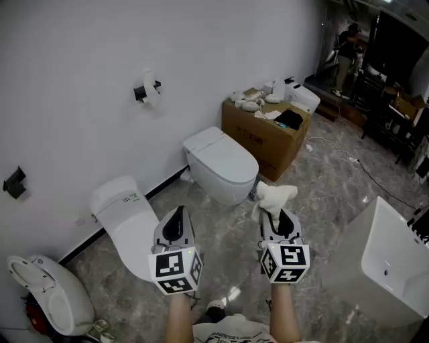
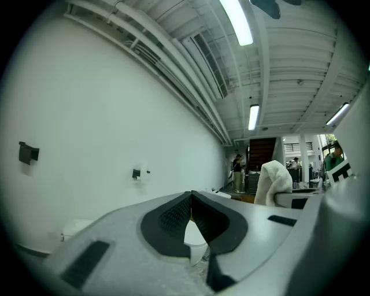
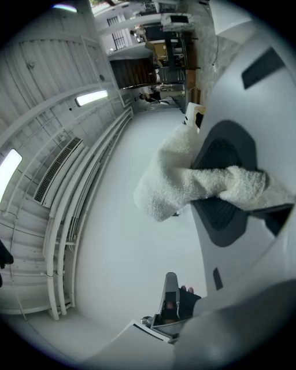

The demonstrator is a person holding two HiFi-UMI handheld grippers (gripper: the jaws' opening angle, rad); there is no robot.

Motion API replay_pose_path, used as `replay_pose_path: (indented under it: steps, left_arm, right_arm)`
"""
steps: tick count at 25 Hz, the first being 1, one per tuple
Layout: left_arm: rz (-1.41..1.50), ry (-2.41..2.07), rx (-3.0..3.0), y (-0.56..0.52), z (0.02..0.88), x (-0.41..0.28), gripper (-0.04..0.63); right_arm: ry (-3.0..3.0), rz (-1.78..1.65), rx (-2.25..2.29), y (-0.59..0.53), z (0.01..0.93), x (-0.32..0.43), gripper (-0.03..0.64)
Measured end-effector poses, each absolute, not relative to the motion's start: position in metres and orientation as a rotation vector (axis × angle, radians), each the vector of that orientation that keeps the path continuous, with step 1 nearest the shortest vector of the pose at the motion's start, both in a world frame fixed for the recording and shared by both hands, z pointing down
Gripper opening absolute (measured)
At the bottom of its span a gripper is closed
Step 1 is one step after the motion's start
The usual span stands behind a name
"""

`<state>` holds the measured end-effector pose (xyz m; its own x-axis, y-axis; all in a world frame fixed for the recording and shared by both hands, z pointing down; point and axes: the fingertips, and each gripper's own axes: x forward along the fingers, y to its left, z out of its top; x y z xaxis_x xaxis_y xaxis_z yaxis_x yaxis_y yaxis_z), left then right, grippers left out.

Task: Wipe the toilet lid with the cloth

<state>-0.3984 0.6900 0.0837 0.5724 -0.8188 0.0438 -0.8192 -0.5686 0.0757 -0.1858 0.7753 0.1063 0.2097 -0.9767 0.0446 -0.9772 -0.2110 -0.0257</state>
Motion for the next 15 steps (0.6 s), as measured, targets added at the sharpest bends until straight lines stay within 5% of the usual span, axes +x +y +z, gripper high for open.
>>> replay_pose_path:
  steps: [15]
  left_arm:
    - [0.013,-1.403,2.694,0.669,0.089,-0.4,0.009]
  right_arm:
    - [-1.947,0.082,2.441,0.757,0.11,-0.185,0.115]
